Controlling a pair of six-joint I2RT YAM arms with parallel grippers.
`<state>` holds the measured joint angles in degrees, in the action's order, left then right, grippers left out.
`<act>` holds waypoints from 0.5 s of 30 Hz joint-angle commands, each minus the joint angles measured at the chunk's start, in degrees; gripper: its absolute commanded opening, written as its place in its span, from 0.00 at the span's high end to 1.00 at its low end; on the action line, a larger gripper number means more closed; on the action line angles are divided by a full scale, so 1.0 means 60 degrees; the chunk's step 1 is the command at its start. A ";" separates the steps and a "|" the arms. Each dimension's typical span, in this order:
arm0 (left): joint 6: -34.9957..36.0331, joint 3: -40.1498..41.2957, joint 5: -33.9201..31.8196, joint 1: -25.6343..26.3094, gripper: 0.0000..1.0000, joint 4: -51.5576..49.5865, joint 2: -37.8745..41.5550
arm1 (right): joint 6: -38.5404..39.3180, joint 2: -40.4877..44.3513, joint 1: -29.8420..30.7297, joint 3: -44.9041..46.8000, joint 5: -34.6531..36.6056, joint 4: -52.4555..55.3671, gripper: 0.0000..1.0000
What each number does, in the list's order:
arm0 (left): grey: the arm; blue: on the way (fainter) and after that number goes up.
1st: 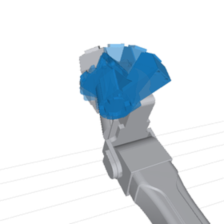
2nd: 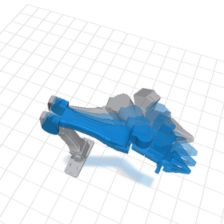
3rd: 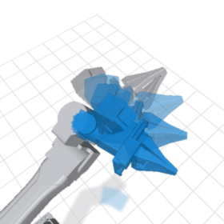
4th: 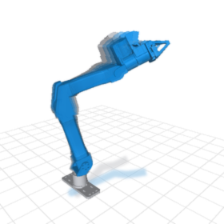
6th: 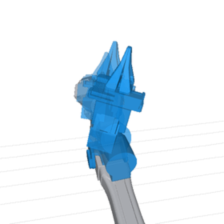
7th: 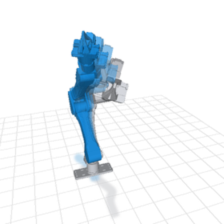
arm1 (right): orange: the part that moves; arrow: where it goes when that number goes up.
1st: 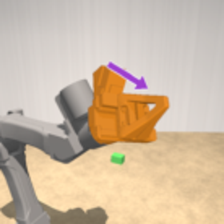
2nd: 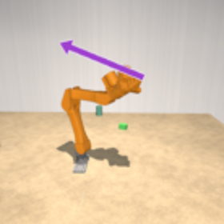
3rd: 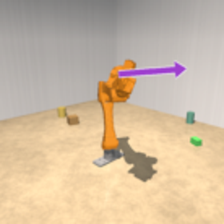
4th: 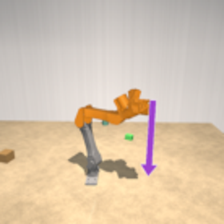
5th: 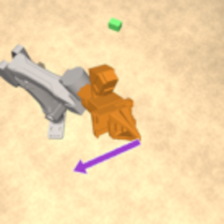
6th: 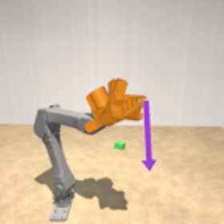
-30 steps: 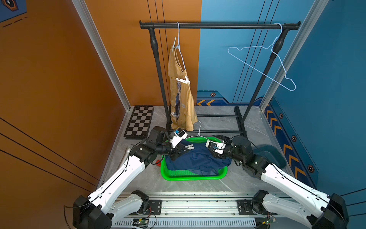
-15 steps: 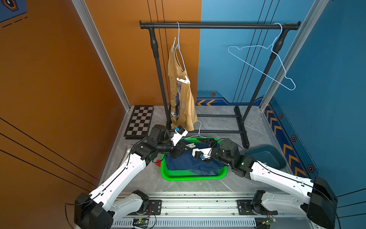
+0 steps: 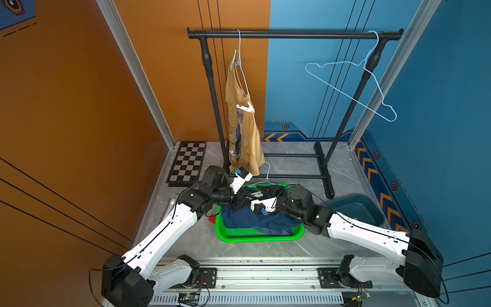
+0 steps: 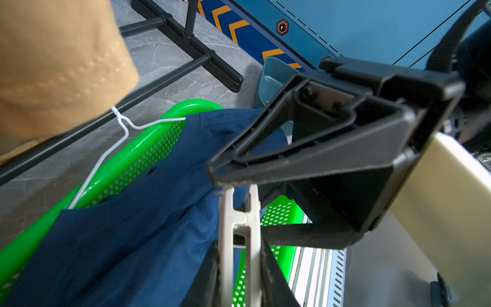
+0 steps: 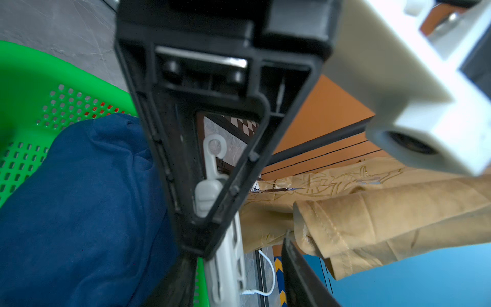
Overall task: Remove the clothespins securing t-shirts to the hanger
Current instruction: Place the clothespin in the storage box.
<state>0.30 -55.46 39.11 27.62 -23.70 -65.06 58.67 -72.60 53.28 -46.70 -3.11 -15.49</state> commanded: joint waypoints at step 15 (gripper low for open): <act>-0.0317 -0.0292 0.0049 0.0055 0.67 0.0058 -0.0100 | 0.0848 -0.0361 0.0355 -0.0360 0.0944 -0.0518 0.91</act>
<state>-1.89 -55.88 39.03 27.55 -23.42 -65.69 63.61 -74.59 55.09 -46.78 1.23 -17.17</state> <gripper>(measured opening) 0.316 0.171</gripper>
